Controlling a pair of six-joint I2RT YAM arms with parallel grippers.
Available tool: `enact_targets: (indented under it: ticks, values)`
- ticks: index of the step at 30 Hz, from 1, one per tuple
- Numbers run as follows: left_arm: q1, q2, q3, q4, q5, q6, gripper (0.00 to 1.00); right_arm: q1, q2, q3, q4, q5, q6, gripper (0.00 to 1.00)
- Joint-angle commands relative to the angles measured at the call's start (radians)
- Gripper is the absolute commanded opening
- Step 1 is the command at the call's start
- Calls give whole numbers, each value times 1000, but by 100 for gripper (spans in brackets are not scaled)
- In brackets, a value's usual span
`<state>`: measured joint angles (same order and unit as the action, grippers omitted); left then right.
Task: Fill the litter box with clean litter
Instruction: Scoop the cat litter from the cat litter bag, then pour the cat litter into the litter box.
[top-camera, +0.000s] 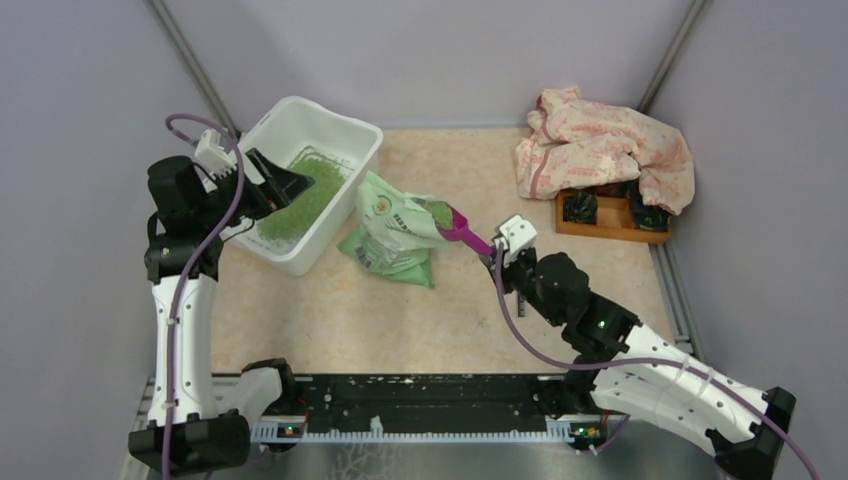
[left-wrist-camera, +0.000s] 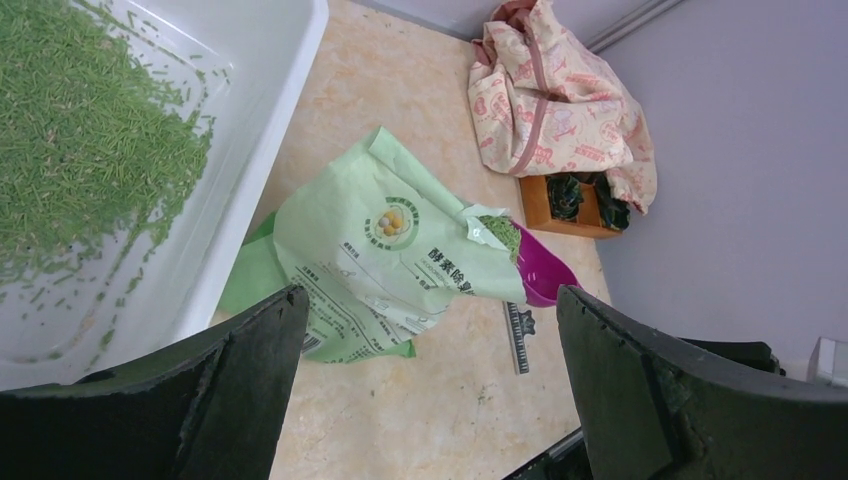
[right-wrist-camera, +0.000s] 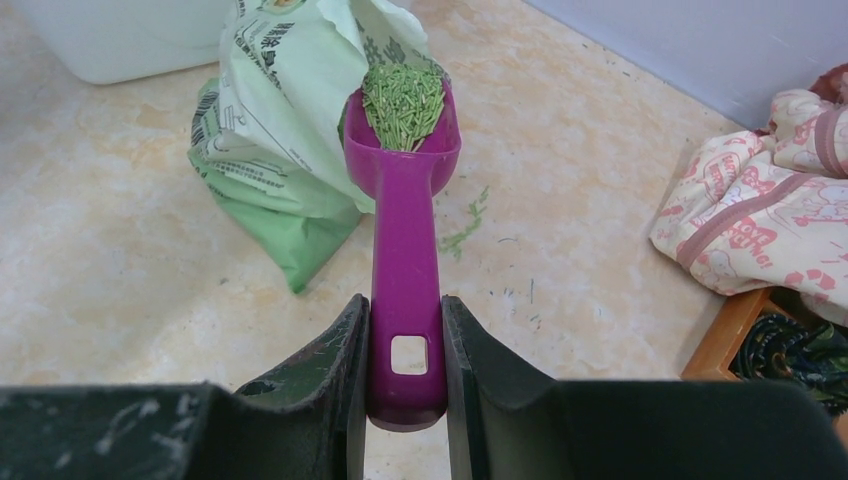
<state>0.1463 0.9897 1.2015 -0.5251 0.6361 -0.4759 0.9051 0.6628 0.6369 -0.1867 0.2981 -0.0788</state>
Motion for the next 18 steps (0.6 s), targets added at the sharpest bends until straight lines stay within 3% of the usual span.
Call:
enact_targets:
  ticks: [1, 18]
  values:
    - [-3, 5, 40, 60, 41, -25, 99, 24, -45, -4, 109, 77, -17, 0]
    - [-3, 16, 45, 70, 40, -29, 99, 37, -143, -34, 166, 68, -32, 0]
